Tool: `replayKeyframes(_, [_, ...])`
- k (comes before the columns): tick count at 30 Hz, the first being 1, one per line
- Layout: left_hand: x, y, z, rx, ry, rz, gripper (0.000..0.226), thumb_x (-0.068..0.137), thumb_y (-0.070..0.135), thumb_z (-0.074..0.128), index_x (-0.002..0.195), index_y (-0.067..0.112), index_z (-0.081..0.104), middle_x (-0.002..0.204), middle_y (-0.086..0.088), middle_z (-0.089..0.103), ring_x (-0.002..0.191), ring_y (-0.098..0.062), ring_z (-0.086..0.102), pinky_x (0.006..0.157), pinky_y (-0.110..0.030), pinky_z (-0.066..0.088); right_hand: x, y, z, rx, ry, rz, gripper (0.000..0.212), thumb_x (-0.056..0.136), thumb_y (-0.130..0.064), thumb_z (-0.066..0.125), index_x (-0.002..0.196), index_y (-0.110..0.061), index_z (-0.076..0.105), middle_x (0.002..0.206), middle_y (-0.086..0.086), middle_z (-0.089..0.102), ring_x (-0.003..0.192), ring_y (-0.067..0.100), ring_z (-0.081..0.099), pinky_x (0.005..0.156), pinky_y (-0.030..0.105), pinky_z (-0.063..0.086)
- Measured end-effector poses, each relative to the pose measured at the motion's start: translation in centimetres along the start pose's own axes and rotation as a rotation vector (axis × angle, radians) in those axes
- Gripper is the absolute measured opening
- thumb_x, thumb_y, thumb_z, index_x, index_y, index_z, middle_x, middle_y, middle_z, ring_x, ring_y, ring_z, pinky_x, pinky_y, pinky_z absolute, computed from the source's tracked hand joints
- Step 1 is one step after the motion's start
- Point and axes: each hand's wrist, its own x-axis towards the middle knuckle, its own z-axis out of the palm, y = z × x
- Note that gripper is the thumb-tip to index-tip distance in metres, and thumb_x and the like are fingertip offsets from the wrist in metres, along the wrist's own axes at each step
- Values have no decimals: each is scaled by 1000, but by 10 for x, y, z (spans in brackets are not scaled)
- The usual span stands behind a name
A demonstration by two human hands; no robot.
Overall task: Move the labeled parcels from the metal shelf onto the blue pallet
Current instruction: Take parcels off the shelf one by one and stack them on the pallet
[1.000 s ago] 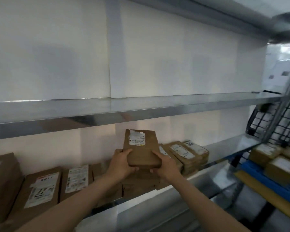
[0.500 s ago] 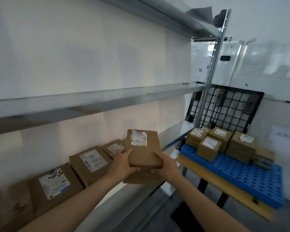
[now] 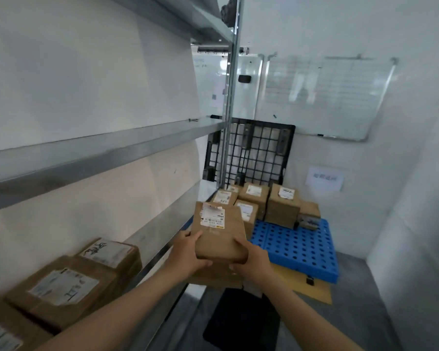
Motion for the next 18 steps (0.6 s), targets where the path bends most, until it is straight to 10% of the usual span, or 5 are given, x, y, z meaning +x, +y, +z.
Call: replayKeyframes(18, [194, 87, 117, -49, -283, 317, 83, 76, 29, 74, 143, 21, 27, 145, -6, 20, 136, -23, 27, 115, -34, 27, 100, 120, -68, 53, 275, 346, 68, 81, -14, 67, 138, -24, 32, 139, 2, 40, 127, 17, 39, 106, 28, 33])
